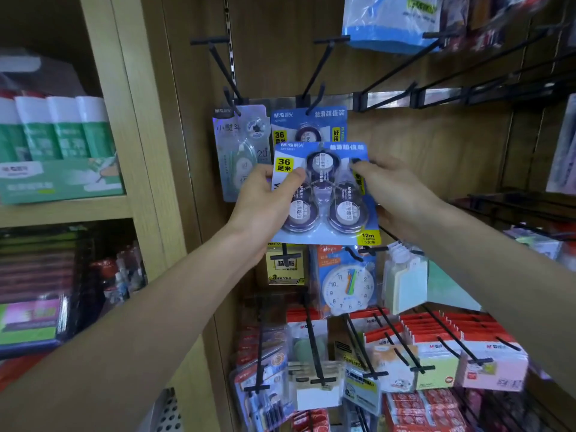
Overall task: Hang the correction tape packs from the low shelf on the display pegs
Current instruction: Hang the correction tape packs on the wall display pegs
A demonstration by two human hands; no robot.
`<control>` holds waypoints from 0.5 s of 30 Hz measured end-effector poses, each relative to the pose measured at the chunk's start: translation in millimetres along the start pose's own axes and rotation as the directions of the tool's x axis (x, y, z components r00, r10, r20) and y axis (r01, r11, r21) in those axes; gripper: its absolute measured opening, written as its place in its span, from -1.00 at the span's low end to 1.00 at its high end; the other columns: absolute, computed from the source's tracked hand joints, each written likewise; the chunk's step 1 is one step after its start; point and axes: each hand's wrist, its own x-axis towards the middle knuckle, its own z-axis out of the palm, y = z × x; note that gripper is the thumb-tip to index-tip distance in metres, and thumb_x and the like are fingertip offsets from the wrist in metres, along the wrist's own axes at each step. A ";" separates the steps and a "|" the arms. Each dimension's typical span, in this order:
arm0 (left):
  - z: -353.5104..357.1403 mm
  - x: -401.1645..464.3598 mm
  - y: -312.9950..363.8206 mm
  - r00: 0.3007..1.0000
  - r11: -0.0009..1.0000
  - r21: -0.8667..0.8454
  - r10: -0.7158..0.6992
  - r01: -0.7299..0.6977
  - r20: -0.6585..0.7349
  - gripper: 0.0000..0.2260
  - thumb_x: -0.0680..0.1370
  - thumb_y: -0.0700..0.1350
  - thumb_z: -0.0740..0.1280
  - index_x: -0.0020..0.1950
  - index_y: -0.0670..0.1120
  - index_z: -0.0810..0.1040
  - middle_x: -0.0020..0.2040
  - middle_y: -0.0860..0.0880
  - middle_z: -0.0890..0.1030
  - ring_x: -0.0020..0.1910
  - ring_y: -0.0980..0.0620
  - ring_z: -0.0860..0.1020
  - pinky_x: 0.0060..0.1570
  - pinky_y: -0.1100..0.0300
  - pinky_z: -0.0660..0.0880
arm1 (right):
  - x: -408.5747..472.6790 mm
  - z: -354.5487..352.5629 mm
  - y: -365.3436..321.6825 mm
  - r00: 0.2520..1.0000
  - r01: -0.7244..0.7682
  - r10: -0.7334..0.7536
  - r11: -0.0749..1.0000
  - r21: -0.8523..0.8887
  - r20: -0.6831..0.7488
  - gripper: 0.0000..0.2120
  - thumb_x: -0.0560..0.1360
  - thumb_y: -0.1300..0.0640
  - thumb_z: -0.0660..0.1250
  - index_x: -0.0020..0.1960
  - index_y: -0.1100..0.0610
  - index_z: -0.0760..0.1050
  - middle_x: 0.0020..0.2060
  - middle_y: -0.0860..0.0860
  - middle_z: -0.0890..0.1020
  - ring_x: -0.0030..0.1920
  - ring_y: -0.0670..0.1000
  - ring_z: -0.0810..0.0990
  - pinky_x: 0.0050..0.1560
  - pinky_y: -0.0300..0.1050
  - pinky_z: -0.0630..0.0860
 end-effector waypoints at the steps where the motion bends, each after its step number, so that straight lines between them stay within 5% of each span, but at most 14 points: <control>1: -1.0 -1.6 -0.4 0.999 0.999 -0.015 0.045 -0.045 -0.022 -0.87 0.65 0.05 0.40 0.03 0.04 0.51 -0.06 0.04 0.69 -0.05 0.01 0.69 -0.01 0.05 0.61 | -4.6 -0.9 -0.3 1.000 0.004 -0.005 1.000 0.022 0.030 -0.74 0.45 -0.07 0.36 0.05 0.00 0.69 0.05 0.15 0.76 0.14 0.26 0.72 0.21 0.37 0.61; 5: -1.9 -6.5 2.4 0.980 0.979 -0.049 0.193 -0.195 -0.055 -0.89 0.66 0.01 0.40 0.08 0.03 0.51 -0.12 0.14 0.65 -0.19 0.24 0.64 -0.13 0.30 0.55 | -21.5 -3.5 0.1 0.995 0.038 -0.042 0.998 0.051 0.088 -0.82 0.57 -0.05 0.40 -0.10 0.03 0.68 -0.16 -0.03 0.80 0.04 0.13 0.77 0.25 0.27 0.62; 9: -2.6 -10.5 9.0 0.948 0.944 -0.099 0.308 -0.315 -0.076 -0.92 0.67 -0.07 0.39 0.09 0.00 0.50 -0.06 0.07 0.66 -0.18 0.29 0.62 -0.15 0.39 0.52 | -33.2 -4.8 -9.5 0.979 0.161 -0.172 0.981 0.106 0.107 -0.73 0.52 -0.07 0.38 0.11 0.05 0.68 0.11 0.16 0.75 0.18 0.23 0.71 0.30 0.34 0.56; 15: -4.1 -12.9 13.1 0.929 0.921 -0.120 0.362 -0.370 -0.082 -0.90 0.67 -0.10 0.39 0.13 -0.05 0.50 0.00 0.01 0.70 -0.09 0.21 0.68 -0.10 0.32 0.58 | -38.1 -6.1 -11.3 0.968 0.230 -0.242 0.962 0.145 0.073 -0.70 0.57 -0.03 0.37 0.24 0.08 0.61 0.19 0.22 0.70 0.23 0.26 0.68 0.27 0.37 0.57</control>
